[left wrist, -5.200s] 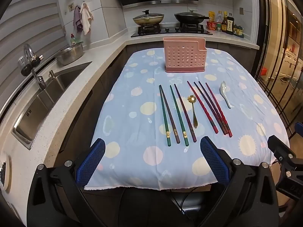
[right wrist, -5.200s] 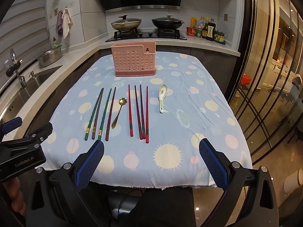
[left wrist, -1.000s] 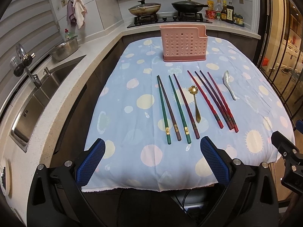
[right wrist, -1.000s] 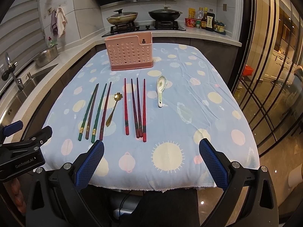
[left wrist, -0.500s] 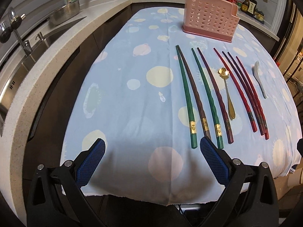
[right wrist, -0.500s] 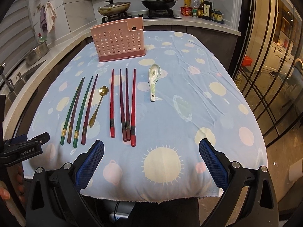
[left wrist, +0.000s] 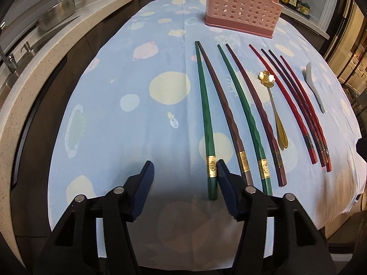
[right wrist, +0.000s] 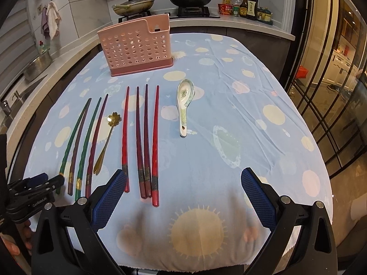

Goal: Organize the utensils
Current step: 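Move the left tool to a green chopstick while the right tool approaches the white ceramic spoon, then close the left tool on the green chopstick while the right tool grasps the white spoon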

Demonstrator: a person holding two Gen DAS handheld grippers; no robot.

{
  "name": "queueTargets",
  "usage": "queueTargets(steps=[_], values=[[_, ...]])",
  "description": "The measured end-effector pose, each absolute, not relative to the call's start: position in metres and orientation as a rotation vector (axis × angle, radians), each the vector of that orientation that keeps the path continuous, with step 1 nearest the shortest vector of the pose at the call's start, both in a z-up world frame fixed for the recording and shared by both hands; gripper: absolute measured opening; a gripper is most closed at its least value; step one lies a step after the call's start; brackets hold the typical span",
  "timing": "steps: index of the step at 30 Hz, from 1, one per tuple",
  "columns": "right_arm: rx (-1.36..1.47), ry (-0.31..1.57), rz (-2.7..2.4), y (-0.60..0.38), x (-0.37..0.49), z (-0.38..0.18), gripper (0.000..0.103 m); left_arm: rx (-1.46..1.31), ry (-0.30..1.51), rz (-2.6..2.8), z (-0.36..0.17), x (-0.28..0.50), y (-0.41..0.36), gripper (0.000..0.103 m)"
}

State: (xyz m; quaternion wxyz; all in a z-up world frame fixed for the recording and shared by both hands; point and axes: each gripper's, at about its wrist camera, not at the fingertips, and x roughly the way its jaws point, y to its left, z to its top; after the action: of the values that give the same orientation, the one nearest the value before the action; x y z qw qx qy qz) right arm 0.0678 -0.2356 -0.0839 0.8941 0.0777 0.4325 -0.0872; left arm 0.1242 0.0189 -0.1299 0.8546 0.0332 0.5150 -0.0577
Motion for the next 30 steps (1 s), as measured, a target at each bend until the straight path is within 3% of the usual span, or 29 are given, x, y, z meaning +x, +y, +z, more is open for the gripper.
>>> queueTargets(steps=[1,4,6,11,17,30], values=[[0.169,0.896,-0.178,-0.238,0.073,-0.085,0.091,0.063,1.082,-0.126,-0.129,0.125,0.021,0.035],[0.184,0.892,-0.168,-0.245,0.092,-0.089,0.079,0.034,1.091,-0.134,-0.128,0.130,0.029,0.019],[0.193,0.892,-0.164,-0.250,0.107,-0.093,0.069,0.027,1.092,-0.136,-0.128,0.134,0.031,0.015],[0.278,0.906,-0.124,-0.263,0.142,-0.106,0.036,0.044,1.089,-0.129,-0.129,0.135,0.027,0.015],[0.321,0.891,-0.128,-0.274,0.161,-0.110,0.018,0.049,1.092,-0.127,-0.129,0.136,0.027,0.015],[0.351,0.935,-0.102,-0.274,0.180,-0.132,0.014,0.071,1.094,-0.120,-0.129,0.138,0.024,0.015]])
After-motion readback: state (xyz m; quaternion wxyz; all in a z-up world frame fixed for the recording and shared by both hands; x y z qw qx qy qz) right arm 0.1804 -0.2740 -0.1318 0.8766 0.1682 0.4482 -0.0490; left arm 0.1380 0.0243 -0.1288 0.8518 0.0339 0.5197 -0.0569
